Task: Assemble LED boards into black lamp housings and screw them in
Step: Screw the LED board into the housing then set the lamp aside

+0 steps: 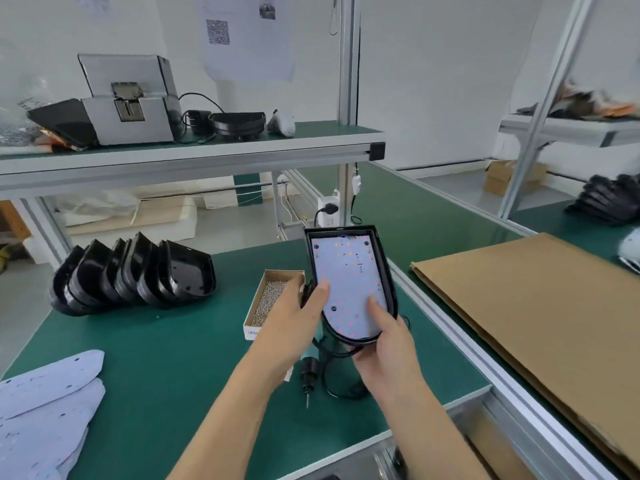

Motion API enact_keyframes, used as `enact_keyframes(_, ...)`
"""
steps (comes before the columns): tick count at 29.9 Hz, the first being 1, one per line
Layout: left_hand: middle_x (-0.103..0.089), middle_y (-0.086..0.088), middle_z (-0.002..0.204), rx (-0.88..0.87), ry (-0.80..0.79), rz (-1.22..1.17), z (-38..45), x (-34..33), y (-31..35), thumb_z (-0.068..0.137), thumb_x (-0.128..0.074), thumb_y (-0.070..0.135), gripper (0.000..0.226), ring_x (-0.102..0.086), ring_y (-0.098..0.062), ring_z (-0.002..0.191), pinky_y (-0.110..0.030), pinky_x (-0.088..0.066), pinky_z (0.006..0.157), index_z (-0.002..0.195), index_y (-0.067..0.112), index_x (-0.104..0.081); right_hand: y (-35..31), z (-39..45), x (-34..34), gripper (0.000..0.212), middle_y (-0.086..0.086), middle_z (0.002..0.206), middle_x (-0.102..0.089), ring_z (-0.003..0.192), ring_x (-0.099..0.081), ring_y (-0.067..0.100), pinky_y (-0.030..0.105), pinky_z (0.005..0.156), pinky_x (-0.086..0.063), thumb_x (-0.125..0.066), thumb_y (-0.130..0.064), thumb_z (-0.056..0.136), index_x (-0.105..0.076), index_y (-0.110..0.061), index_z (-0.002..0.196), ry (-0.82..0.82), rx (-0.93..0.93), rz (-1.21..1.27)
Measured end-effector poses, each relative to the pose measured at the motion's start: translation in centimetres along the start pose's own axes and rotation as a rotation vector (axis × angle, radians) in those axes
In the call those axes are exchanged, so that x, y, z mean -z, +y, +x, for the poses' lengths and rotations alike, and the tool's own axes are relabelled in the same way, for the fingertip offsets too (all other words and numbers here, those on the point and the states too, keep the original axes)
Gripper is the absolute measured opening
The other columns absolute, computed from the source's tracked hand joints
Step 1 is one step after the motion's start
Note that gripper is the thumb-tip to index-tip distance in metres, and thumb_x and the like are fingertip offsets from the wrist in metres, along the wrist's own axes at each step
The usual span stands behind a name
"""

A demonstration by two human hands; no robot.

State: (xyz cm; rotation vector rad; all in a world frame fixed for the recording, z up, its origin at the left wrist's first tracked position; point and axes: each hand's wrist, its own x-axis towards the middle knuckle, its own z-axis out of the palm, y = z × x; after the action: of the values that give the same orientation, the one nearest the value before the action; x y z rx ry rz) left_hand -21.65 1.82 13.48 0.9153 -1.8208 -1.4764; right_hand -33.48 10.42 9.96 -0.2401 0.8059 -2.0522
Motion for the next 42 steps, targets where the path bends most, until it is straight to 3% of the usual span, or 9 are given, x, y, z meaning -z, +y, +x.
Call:
enact_keyframes(4,-0.060,0.028,0.136,0.041,-0.056,0.006,-0.4,-0.7,-1.2,0.081,-0.049,0.085,0.080,-0.053,0.003,0.130,-0.031,-0.038,0.111,0.146,0.037,-0.053,-4.9,3.8,3.2,0.028,0.012,0.117,-0.078,0.097,-0.079,0.027,0.041,0.072,-0.065,-0.050,-0.017,0.110,-0.064,-0.008,0.132,0.221,0.118,0.187)
enact_keyframes(9,-0.068,0.034,0.117,-0.025,0.054,0.102,-2.4,1.4,-4.5,0.092,-0.043,0.069,0.044,-0.058,0.015,0.114,-0.013,-0.039,0.091,0.120,0.044,-0.067,-11.1,8.8,8.9,0.029,0.012,0.133,-0.068,0.100,-0.070,0.025,0.042,0.085,-0.060,-0.043,-0.015,0.112,-0.058,-0.009,0.137,0.471,0.257,0.292)
enact_keyframes(12,-0.070,0.033,0.117,-0.036,0.125,0.138,-4.0,3.7,-6.2,0.090,-0.044,0.066,0.045,-0.059,0.016,0.113,-0.016,-0.041,0.093,0.118,0.042,-0.069,-13.1,10.7,12.3,0.037,0.007,0.139,-0.066,0.109,-0.067,0.025,0.044,0.110,-0.050,-0.042,-0.012,0.107,-0.058,-0.014,0.141,0.595,0.265,0.226)
enact_keyframes(20,-0.072,0.033,0.108,-0.044,0.347,0.216,-7.1,7.7,-9.2,0.103,-0.053,0.033,0.026,-0.057,0.021,0.109,-0.008,-0.041,0.094,0.100,0.050,-0.073,-14.0,13.9,16.3,0.027,0.023,0.152,-0.050,0.136,-0.052,0.041,0.055,0.115,-0.044,-0.032,-0.003,0.107,-0.051,-0.009,0.125,0.735,0.169,-0.004)
enact_keyframes(25,-0.069,0.040,0.103,0.026,0.445,0.314,-8.5,8.7,-11.5,0.103,-0.058,0.028,0.034,-0.063,0.007,0.105,-0.020,-0.044,0.089,0.092,0.058,-0.070,-14.4,14.3,13.2,0.034,0.008,0.131,-0.066,0.115,-0.066,0.034,0.050,0.091,-0.059,-0.038,-0.023,0.107,-0.057,-0.016,0.135,0.877,0.135,-0.195)
enact_keyframes(30,-0.075,0.026,0.092,0.023,0.538,0.335,-9.3,9.6,-12.5,0.101,-0.062,0.021,0.037,-0.069,-0.008,0.087,0.007,-0.037,0.066,0.083,0.052,-0.073,-15.4,14.7,11.9,0.049,0.014,0.153,-0.052,0.131,-0.058,0.036,0.043,0.106,-0.052,-0.026,-0.028,0.112,-0.044,-0.009,0.153,0.805,0.053,-0.581)
enact_keyframes(32,-0.076,0.009,0.085,0.002,0.554,0.338,-9.6,9.8,-12.7,0.100,-0.063,0.018,0.039,-0.065,0.003,0.071,0.004,-0.040,0.060,0.079,0.049,-0.074,-15.3,14.1,11.6,0.048,0.010,0.144,-0.059,0.094,-0.070,0.029,0.024,0.073,-0.059,-0.023,-0.027,0.113,-0.046,-0.009,0.151,0.804,0.063,-0.602)
enact_keyframes(35,-0.076,0.005,0.092,-0.019,0.557,0.361,-10.1,9.7,-12.9,0.099,-0.068,0.019,0.025,-0.060,0.021,0.086,0.010,-0.037,0.071,0.083,0.036,-0.077,-15.2,13.0,12.1,0.043,0.018,0.141,-0.062,0.025,-0.051,0.009,0.013,0.024,-0.028,-0.028,-0.019,0.113,-0.047,-0.009,0.151,0.793,0.007,-0.722)
enact_keyframes(42,-0.075,0.008,0.093,0.025,0.577,0.358,-9.7,9.5,-13.5,0.099,-0.064,0.020,0.024,-0.064,-0.001,0.090,0.003,-0.040,0.066,0.086,0.036,-0.077,-15.8,12.3,11.8,0.044,0.024,0.101,-0.059,0.060,-0.038,0.021,0.024,0.017,-0.022,-0.034,-0.021,0.114,-0.045,0.005,0.148,0.819,-0.142,-0.816)
